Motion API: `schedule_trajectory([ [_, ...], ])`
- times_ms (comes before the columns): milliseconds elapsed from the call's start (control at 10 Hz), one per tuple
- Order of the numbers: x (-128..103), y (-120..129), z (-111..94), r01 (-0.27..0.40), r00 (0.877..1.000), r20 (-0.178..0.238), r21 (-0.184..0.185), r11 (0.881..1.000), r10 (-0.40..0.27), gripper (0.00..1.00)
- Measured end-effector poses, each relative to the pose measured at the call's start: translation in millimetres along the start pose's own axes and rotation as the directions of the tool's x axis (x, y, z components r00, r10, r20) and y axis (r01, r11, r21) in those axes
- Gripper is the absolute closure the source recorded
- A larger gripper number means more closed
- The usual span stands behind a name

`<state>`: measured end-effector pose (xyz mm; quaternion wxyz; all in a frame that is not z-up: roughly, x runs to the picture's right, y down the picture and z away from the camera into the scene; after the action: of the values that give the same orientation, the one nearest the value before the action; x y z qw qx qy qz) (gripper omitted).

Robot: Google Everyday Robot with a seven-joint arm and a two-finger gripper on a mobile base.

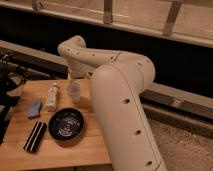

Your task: Pick up the ceramic cup

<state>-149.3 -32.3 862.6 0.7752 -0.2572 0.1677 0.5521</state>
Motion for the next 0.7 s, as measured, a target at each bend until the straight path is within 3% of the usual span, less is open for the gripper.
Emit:
schedule_trajectory([
  [400, 2, -19, 32, -0.059, 0.997, -0.051, -0.025, 0.998, 0.058, 0.24],
  [500, 4, -21, 32, -0.054, 0.997, -0.052, -0.014, 0.998, 0.053, 0.3],
  [700, 2, 6, 31, -0.028, 0.998, -0.048, -0.002, 1.0, 0.028, 0.53],
])
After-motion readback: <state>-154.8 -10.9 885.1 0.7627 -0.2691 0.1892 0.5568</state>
